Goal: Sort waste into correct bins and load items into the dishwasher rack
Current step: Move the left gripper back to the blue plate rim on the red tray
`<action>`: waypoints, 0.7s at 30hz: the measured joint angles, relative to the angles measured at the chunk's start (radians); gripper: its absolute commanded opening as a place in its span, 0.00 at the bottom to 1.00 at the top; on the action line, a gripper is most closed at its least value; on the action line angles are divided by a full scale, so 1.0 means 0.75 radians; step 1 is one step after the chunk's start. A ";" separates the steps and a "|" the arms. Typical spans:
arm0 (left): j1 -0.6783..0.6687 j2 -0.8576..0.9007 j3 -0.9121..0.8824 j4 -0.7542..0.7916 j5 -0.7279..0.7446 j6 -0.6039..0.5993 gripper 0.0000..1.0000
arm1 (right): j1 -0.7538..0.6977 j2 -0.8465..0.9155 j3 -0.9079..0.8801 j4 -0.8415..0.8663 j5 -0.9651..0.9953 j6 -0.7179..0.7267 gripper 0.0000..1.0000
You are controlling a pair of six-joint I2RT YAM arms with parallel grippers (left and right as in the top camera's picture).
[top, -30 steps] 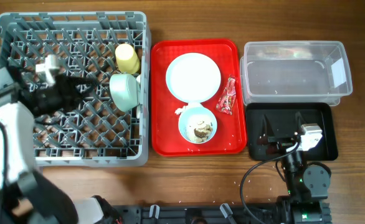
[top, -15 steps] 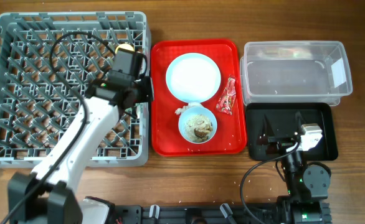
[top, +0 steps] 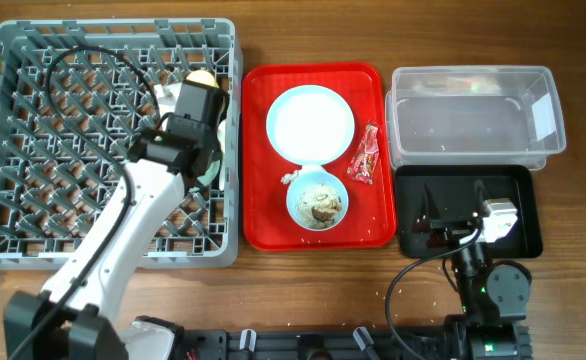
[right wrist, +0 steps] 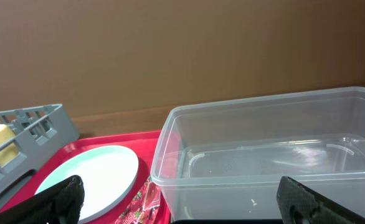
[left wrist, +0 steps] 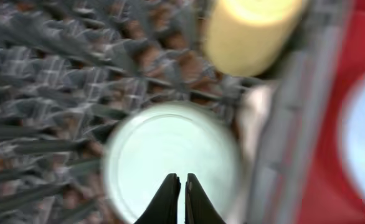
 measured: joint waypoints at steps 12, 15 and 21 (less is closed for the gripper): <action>-0.018 -0.057 0.000 0.137 1.008 -0.057 0.49 | 0.000 0.000 0.000 0.000 0.000 0.000 1.00; -0.103 -0.057 0.000 0.182 0.845 -0.085 0.49 | 0.000 0.000 0.000 0.000 0.000 0.000 1.00; -0.265 0.103 0.000 0.417 0.473 -0.120 0.33 | 0.000 0.000 0.000 -0.001 0.000 0.000 1.00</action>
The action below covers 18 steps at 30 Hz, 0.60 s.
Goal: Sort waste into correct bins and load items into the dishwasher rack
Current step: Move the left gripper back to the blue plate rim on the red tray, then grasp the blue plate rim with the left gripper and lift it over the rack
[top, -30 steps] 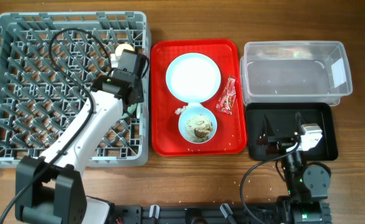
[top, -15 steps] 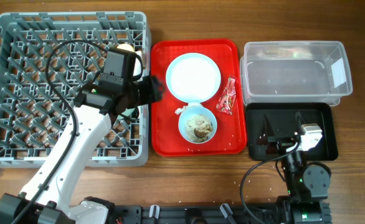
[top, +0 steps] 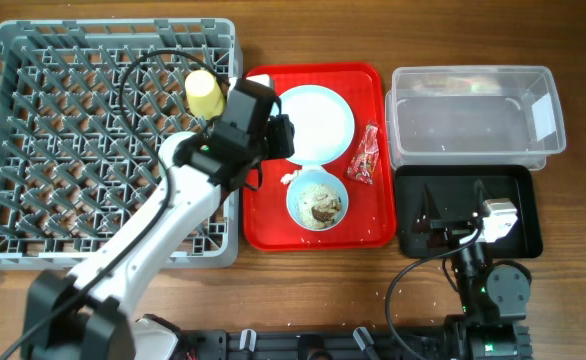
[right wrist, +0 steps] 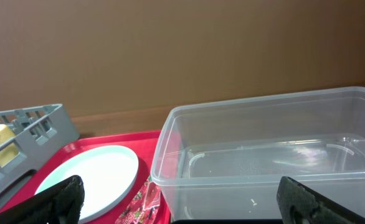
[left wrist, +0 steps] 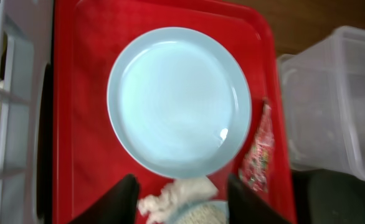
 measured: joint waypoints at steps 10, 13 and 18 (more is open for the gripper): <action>0.009 0.434 -0.003 0.263 -0.109 -0.023 0.32 | 0.000 0.000 0.000 0.001 0.000 0.000 1.00; 0.009 0.434 -0.003 0.317 -0.135 -0.023 0.32 | 0.000 0.000 0.000 0.001 0.001 0.000 1.00; 0.009 0.438 -0.003 0.323 -0.213 -0.023 0.32 | 0.000 0.000 0.000 0.001 0.000 0.000 1.00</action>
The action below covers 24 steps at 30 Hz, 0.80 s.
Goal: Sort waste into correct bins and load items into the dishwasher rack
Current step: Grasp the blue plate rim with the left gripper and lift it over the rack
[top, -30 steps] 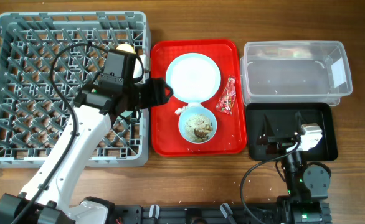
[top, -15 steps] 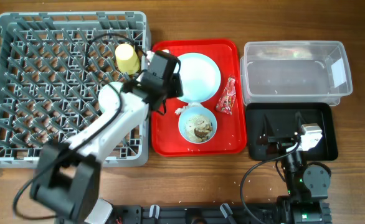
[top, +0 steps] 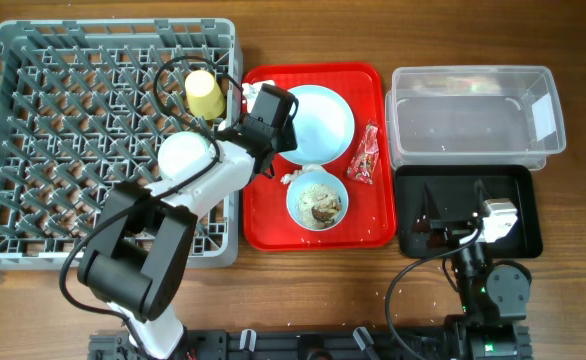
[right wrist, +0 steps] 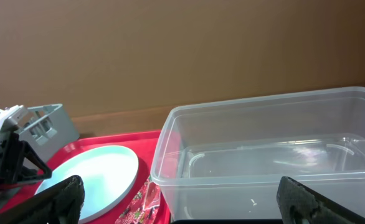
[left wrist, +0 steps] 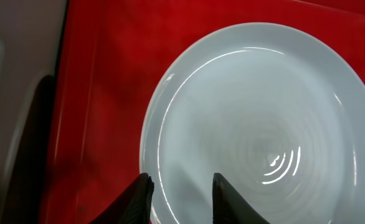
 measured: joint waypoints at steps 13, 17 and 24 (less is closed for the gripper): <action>0.000 0.127 0.000 0.157 -0.035 -0.009 0.04 | 0.000 0.000 0.000 -0.001 0.000 0.000 0.99; 0.000 -0.047 -0.016 0.347 -0.027 0.105 0.04 | 0.000 0.000 0.000 0.000 0.001 0.000 1.00; 0.120 -0.838 0.011 0.470 -0.416 0.824 0.04 | 0.000 0.000 0.000 0.000 0.000 0.000 1.00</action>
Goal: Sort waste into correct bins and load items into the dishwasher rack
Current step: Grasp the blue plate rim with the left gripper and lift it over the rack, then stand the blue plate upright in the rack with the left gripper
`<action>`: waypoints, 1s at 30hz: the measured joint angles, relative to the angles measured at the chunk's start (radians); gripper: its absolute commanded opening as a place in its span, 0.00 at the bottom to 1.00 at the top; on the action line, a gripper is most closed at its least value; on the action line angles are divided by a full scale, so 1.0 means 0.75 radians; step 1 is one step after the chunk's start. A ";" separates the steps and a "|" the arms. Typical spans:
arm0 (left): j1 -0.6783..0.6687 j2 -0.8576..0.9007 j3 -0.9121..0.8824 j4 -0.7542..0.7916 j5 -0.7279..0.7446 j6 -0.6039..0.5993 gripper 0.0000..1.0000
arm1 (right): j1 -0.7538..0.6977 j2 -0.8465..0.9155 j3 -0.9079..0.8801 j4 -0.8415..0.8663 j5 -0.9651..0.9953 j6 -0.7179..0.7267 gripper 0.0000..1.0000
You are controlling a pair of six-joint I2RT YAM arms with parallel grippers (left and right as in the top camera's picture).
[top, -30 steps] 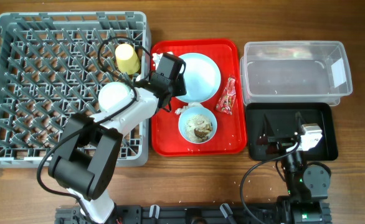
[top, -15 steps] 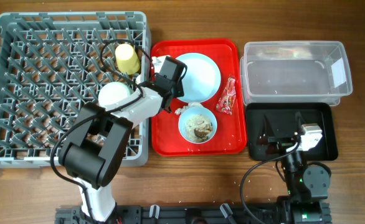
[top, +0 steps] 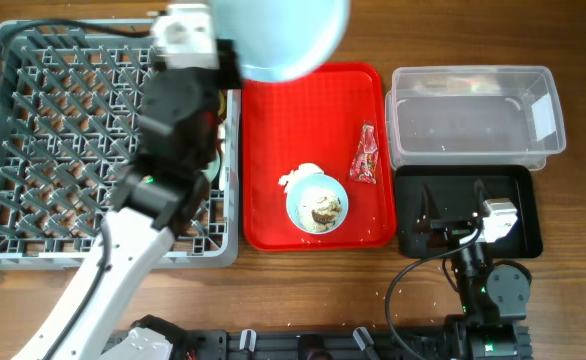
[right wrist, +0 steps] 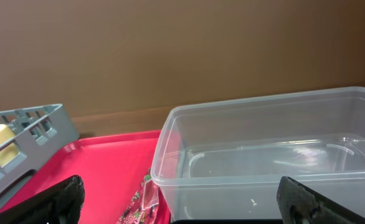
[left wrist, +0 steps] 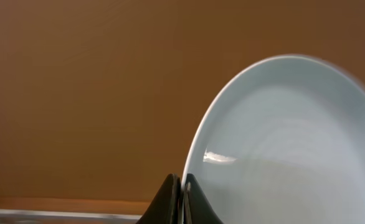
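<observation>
My left gripper (left wrist: 182, 186) is shut on the rim of a pale blue plate (left wrist: 282, 137), which stands on edge in the left wrist view against a brown wall. Overhead, the left gripper (top: 231, 62) holds the plate (top: 278, 35) high over the top left of the red tray (top: 273, 215) and the right edge of the grey dishwasher rack (top: 33, 130). On the tray lie a bowl of food scraps (top: 316, 203), a crumpled tissue (top: 298, 178) and a red wrapper (top: 365, 155). My right gripper (right wrist: 182, 214) is open and stays over the black bin (top: 513, 235).
A clear plastic bin (top: 468, 115) stands behind the black bin, right of the tray. A yellow cup sits in the rack's near corner in the right wrist view. My left arm crosses the rack's right half.
The left gripper was open, low at the plate's left rim on the tray. Now it is shut on that rim and the plate is up off the tray. The right arm has not moved.
The left gripper was shut over a pale round dish in the rack beside the yellow cup. Then it was open above the plate on the tray, then low at the plate's rim. Now it holds the plate on edge, high above tray and rack.
</observation>
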 measured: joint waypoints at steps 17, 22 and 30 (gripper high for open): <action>0.508 0.466 -0.002 -0.084 -0.316 0.649 0.04 | 0.000 0.000 0.000 0.000 0.000 0.000 1.00; 0.508 0.496 -0.002 -0.083 -0.275 0.649 0.04 | 0.000 0.000 0.000 0.000 0.000 0.000 1.00; 0.452 0.496 -0.002 -0.116 -0.169 0.573 0.24 | 0.000 0.000 0.000 0.000 0.000 0.000 1.00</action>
